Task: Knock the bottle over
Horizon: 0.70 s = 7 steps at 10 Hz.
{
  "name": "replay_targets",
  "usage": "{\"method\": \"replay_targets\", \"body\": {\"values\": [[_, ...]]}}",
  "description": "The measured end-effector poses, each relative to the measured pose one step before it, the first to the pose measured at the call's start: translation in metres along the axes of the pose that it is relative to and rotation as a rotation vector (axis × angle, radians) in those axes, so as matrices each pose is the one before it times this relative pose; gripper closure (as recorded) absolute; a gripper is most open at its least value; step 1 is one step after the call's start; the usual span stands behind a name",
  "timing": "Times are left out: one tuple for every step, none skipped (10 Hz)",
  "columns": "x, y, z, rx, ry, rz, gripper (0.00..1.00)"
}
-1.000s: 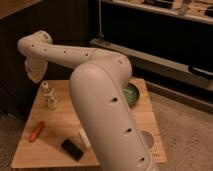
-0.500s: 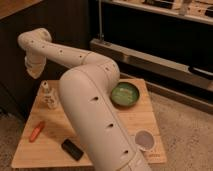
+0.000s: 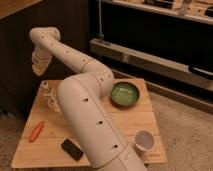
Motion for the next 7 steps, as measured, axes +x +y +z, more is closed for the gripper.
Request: {"method": "replay_targets", "body": {"values": [[0.00283, -0.00188, -0.00044, -0.03925, -0.00668, 0.01223, 1.0], [0.00282, -0.00261, -0.0008, -0.03597, -0.00773, 0.01029, 1.0], [0.00275, -0.00261, -0.00301, -0.03613, -0.01072, 0.00944, 1.0], [0.00152, -0.00141, -0.00097, -0.01415, -0.00429, 0.00367, 1.0], [-0.00016, 0.00018, -0.00027, -0.00122, -0.00061, -0.00029, 1.0], [-0.00058, 0.00201, 0.00143, -0.0062, 0.00025, -0.00058, 1.0], [0.00362, 0.00229, 0.0027, -0.03592, -0.00077, 0.01167, 1.0]]}}
